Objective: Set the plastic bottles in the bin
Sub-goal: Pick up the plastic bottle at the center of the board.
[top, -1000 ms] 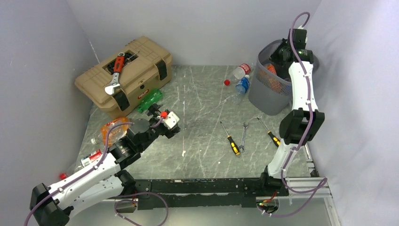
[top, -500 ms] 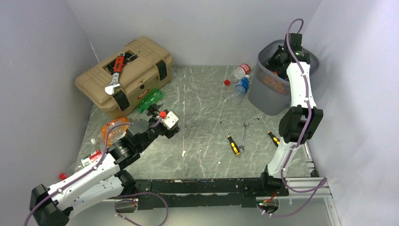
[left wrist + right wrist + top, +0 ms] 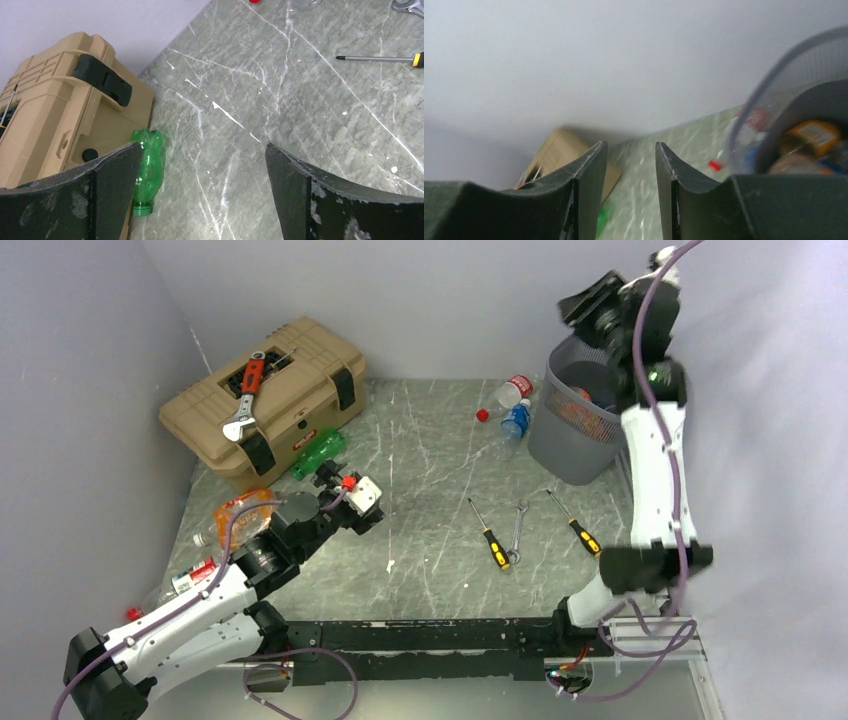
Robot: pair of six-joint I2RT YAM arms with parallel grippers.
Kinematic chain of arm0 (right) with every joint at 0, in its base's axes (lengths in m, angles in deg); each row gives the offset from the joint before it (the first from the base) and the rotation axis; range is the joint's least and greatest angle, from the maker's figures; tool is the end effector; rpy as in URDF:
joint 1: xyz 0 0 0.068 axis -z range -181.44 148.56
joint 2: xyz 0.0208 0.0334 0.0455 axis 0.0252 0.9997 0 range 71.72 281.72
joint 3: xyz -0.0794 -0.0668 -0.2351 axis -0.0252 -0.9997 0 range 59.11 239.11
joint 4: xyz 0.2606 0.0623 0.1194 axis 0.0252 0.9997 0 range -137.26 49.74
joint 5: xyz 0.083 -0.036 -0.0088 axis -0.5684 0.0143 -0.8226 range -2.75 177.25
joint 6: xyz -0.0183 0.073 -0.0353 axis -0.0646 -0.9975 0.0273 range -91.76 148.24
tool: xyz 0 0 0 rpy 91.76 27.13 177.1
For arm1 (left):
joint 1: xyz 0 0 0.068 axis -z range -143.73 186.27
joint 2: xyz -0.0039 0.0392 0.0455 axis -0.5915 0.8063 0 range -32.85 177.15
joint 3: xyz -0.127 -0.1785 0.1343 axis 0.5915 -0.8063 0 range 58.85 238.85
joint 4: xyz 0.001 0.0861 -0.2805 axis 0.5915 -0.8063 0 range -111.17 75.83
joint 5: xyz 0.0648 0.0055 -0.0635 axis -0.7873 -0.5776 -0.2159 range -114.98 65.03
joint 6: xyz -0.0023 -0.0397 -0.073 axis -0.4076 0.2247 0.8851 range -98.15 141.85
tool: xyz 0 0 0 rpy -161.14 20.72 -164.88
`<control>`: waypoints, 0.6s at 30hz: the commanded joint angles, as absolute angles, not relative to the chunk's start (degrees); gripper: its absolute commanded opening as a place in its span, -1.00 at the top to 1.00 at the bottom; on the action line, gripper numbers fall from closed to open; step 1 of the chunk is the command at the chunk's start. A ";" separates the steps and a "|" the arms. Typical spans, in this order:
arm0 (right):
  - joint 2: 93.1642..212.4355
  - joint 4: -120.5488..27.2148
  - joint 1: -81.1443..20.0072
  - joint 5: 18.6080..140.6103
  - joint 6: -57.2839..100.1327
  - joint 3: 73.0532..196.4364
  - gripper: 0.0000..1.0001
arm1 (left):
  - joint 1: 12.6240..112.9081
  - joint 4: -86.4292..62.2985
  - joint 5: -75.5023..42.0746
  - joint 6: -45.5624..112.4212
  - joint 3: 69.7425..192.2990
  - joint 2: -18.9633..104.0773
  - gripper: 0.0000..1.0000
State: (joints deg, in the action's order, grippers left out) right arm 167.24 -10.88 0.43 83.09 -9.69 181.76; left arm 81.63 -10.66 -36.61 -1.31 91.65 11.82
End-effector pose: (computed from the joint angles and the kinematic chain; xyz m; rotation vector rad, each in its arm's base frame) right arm 0.4090 -0.0081 0.5169 0.5479 1.6734 0.5239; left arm 0.2021 -0.1838 0.2678 0.8376 1.4966 -0.1134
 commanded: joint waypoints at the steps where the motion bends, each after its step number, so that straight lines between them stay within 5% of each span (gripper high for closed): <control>1: 146.97 -31.92 -12.88 87.01 -2.80 157.48 0.07 | 81.78 -10.08 -36.67 -0.11 93.18 12.02 -0.99; 9: 124.65 -43.67 -23.02 85.50 -1.71 124.60 -0.11 | 81.71 -18.13 -32.34 9.27 99.71 17.62 -0.99; 18: 108.29 -40.71 -27.46 90.57 -1.19 102.38 -0.18 | 81.53 -19.16 -17.79 27.24 124.35 47.02 -0.99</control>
State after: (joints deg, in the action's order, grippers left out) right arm 115.49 -39.54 -27.09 86.96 -1.69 109.02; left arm 81.61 -21.09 -25.51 17.75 115.54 36.86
